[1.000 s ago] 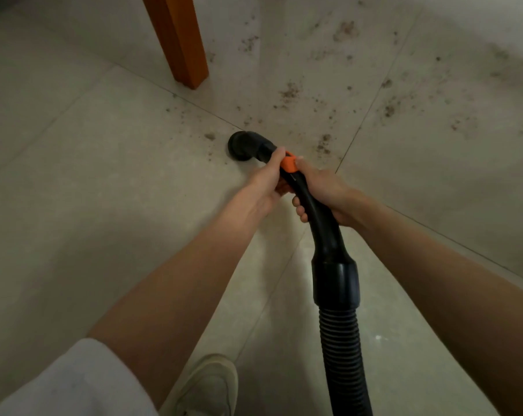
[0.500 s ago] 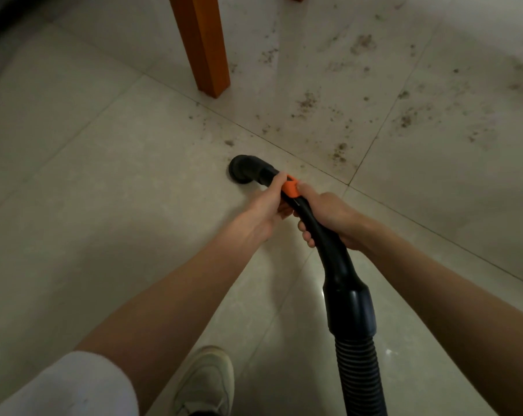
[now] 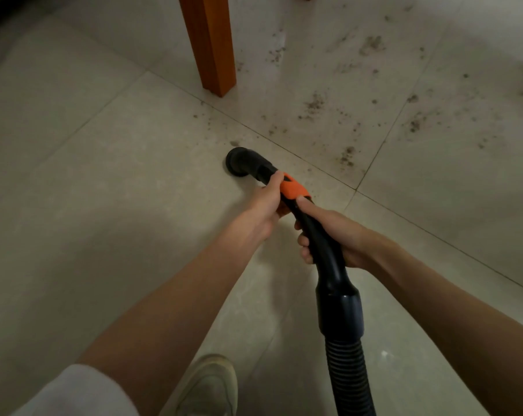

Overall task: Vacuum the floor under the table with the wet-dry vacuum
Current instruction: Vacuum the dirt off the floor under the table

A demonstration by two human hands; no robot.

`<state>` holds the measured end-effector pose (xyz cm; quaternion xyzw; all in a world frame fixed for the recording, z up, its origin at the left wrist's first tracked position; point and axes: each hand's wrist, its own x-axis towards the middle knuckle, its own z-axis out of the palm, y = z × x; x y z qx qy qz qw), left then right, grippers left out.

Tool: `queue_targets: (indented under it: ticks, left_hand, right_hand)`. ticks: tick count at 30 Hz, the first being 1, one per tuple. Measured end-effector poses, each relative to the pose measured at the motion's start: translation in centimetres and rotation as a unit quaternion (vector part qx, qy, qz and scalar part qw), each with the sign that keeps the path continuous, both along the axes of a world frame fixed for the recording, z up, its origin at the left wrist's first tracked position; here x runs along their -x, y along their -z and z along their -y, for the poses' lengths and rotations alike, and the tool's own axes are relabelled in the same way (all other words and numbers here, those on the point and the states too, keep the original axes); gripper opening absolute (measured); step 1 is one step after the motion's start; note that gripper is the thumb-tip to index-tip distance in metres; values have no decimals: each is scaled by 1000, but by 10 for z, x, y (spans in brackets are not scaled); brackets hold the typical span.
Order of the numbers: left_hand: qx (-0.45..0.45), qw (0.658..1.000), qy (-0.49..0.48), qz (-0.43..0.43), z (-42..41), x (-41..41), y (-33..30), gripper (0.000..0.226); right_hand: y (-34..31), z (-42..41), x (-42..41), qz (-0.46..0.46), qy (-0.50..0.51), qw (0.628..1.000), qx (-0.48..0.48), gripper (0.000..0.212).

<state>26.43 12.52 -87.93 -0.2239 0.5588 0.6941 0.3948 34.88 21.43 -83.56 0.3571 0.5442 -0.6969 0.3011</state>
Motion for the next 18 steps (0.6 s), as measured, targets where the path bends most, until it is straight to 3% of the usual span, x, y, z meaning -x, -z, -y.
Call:
queue_targets:
  ticks: [5,18]
  left_hand:
    - [-2,1000,17,-12,-12,12,-7,29]
    - [22,996,79,-32,-41,33,-16,42]
  right_hand:
    - [3,2,7,-37,36,994,-96,44]
    - [3,-2,26,-51,101,979,-172,45]
